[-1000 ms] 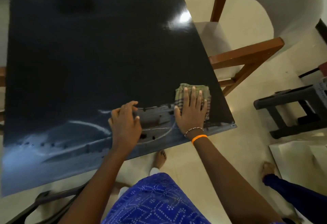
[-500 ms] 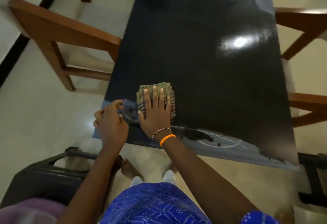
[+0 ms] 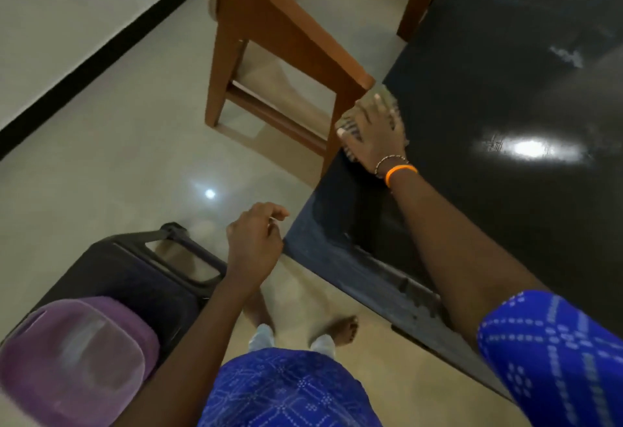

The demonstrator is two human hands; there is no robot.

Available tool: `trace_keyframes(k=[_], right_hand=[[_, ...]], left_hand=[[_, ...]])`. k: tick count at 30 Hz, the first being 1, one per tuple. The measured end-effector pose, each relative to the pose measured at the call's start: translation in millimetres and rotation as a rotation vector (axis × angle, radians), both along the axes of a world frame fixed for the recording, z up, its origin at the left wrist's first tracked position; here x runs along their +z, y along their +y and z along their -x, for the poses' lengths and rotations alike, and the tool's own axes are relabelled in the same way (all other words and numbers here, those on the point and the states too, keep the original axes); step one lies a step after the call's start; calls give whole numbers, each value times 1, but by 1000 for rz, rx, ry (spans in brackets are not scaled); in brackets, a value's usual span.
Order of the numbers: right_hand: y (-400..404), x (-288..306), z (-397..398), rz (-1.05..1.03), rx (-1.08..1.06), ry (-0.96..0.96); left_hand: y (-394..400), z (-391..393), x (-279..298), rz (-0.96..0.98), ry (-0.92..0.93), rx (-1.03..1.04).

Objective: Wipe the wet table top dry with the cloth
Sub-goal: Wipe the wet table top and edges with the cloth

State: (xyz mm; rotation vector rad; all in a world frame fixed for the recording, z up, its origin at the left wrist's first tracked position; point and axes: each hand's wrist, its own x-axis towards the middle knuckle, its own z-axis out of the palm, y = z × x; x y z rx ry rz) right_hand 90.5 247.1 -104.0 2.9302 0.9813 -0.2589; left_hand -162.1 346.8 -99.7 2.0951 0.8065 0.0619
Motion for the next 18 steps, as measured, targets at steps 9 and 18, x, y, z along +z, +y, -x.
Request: trace_keyframes(k=[9,18], right_hand=[[8,2,81,-60,24,22],[-15,1,214,-101,385,20]], left_hand=[[13,8,-13,277,-20,149],[18,17,-13,634,37,341]])
